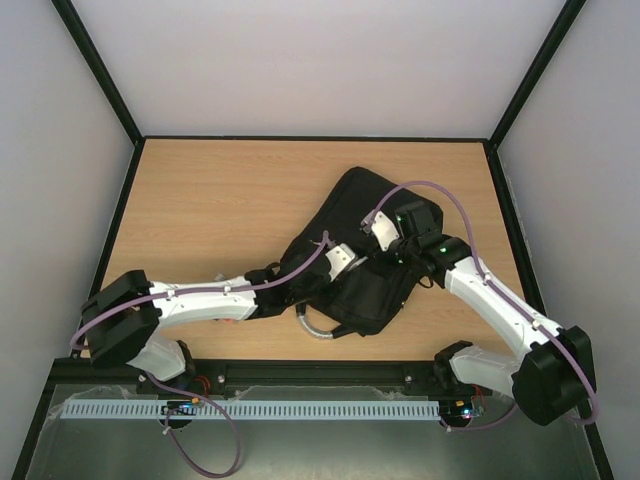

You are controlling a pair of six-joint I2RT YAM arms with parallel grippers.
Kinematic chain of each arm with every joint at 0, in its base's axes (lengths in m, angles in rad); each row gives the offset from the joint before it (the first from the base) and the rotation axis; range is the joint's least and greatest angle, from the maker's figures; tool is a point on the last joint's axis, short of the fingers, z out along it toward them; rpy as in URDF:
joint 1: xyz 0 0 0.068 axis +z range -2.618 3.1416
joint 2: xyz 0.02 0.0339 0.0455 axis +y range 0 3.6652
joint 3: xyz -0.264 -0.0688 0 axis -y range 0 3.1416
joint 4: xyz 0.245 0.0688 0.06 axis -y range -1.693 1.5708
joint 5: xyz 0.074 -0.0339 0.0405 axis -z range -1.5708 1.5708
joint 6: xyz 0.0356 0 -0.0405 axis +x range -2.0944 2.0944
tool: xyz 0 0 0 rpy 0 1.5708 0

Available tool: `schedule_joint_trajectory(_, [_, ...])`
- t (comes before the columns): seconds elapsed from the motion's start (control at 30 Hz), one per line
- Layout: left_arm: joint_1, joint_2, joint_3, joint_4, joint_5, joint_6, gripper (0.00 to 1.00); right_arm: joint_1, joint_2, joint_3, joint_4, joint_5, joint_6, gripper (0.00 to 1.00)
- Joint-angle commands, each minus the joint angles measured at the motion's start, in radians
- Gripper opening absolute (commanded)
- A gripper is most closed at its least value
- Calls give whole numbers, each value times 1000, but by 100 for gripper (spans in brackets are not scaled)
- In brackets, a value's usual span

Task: Pack the student bag
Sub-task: Adjust the stationery in the student bag.

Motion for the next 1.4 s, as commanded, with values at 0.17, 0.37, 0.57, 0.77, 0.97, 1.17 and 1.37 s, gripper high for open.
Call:
schedule_joint_trajectory(0.17, [-7, 124, 60, 240, -155, -36, 2, -5, -48, -3, 6, -64, 13, 1])
schedule_joint_trajectory(0.37, [-6, 240, 156, 275, -177, -18, 4, -8, -64, 0, 8, -94, 20, 1])
schedule_joint_trajectory(0.57, [-7, 321, 181, 392, -209, 1, 8, -11, -71, -2, 9, -105, 19, 1])
schedule_joint_trajectory(0.77, [-8, 324, 146, 456, -186, -22, 51, -16, -72, -8, 17, -96, 20, 1])
schedule_joint_trajectory(0.97, [-11, 187, 141, 298, -167, -53, 67, -18, -66, -13, 33, -43, 23, 1])
schedule_joint_trajectory(1.17, [-20, 56, 151, 34, -110, -119, 99, -19, -71, -16, 38, -32, 23, 1])
schedule_joint_trajectory(1.37, [-29, -117, 64, -97, -181, -169, 99, -21, -72, -16, 37, -37, 21, 1])
